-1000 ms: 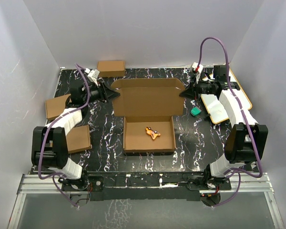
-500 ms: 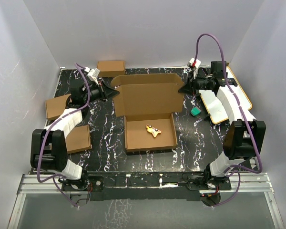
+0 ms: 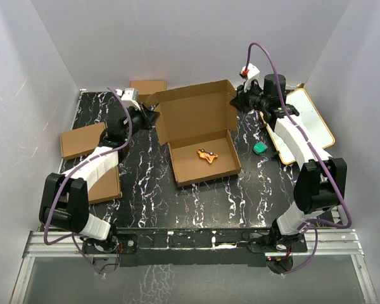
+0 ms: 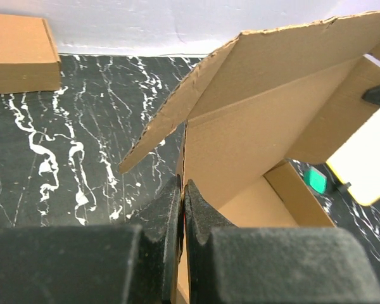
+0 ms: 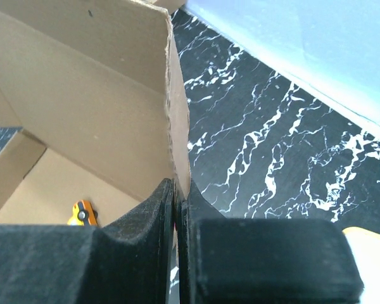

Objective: Fold the paper box

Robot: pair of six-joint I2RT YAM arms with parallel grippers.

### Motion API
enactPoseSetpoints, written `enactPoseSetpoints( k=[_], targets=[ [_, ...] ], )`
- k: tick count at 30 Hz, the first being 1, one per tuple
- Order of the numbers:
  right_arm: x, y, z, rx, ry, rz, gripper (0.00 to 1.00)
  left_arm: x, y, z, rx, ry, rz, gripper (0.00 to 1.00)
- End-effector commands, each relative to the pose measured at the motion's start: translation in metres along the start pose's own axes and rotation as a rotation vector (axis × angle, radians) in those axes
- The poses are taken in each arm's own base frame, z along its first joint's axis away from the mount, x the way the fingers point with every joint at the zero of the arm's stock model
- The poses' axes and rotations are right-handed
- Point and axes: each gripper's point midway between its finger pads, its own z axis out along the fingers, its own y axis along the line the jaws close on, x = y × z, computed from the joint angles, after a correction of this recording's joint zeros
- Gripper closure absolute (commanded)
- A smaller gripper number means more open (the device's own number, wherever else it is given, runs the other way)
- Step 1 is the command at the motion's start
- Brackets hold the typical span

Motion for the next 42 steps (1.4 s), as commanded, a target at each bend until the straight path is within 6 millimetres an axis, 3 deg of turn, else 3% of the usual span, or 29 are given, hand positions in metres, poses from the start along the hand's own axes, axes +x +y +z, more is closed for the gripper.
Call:
enactPoseSetpoints(
  k=[1, 10, 17, 25, 42],
  targets=[
    [-0.033, -0.013, 0.011, 0.147, -0.157, 0.038, 0.92, -0.025, 0.002, 0.019, -0.075, -0.107, 0.032, 1.0],
    [-0.029, -0.016, 0.005, 0.256, -0.29, 0.113, 0.92, -0.026, -0.018, 0.044, -0.133, -0.175, 0.142, 1.0],
    [-0.026, -0.011, 0.0, 0.274, -0.332, 0.165, 0.92, -0.024, -0.034, 0.052, -0.169, -0.223, 0.218, 1.0],
    [-0.02, 0.009, -0.009, 0.238, -0.36, 0.178, 0.92, -0.005, -0.048, 0.043, -0.201, -0.233, 0.226, 1.0],
    [0.006, 0.018, -0.019, 0.363, -0.328, 0.279, 0.89, 0.012, -0.068, 0.028, -0.297, -0.232, 0.113, 1.0]
  ],
)
